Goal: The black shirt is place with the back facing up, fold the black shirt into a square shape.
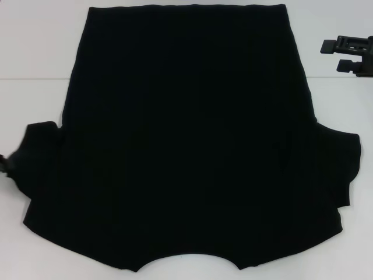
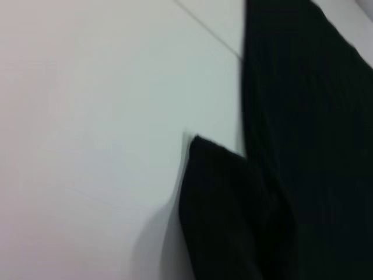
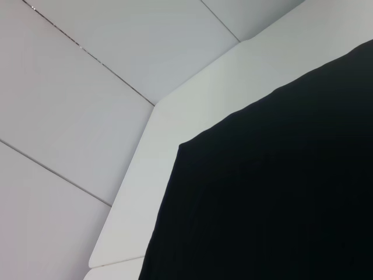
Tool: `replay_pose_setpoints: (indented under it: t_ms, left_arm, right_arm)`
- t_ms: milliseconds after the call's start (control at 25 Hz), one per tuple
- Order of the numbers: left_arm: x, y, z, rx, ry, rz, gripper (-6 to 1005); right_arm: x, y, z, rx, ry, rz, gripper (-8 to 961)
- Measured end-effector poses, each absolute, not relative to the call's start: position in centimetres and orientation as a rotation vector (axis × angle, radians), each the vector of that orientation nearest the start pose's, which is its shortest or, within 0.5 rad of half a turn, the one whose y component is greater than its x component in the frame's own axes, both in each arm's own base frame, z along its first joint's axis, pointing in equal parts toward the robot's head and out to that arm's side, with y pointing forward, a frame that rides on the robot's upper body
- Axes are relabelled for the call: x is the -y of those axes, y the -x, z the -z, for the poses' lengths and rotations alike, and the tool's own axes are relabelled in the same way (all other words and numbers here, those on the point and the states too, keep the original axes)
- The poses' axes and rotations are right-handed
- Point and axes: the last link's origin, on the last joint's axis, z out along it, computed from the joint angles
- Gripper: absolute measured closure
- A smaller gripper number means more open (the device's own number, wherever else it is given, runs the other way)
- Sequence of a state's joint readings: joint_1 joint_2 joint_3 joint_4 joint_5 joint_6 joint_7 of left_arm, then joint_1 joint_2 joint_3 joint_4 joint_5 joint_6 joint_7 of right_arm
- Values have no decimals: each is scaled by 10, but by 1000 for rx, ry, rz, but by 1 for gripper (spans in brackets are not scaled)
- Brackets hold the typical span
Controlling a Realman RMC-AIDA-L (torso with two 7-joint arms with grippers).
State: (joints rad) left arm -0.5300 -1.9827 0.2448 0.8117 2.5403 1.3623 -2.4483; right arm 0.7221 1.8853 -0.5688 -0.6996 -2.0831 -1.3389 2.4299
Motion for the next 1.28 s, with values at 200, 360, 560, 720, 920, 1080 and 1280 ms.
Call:
replay_pose_setpoints:
  t_ms: [200, 360, 560, 720, 920, 1080, 1280]
  left_arm:
    - [-335, 382, -125, 1860, 1587, 508, 1001]
    - [-336, 385, -131, 1859, 1549, 523, 1000]
    - [-335, 386, -135, 1858, 1525, 540, 1000]
    - [-335, 387, -146, 1845, 1503, 558, 1001]
    - [-343, 372, -140, 1851, 1600, 534, 1001]
    - [-360, 341, -128, 1844, 1752, 531, 1001]
    - [-382, 285, -99, 1778, 2051, 443, 1002]
  right_arm:
    - [-429, -248, -111, -1616, 2070, -805, 68]
    - [-429, -247, -111, -1616, 2072, -806, 68]
    - [-429, -246, -111, -1617, 2077, -808, 68]
    - [-429, -246, -111, -1618, 2074, -814, 68]
    - [-428, -246, -111, -1617, 2079, -811, 69]
    - [-428, -244, -110, -1617, 2090, -808, 69]
    - [-429, -243, -110, -1614, 2095, -807, 69]
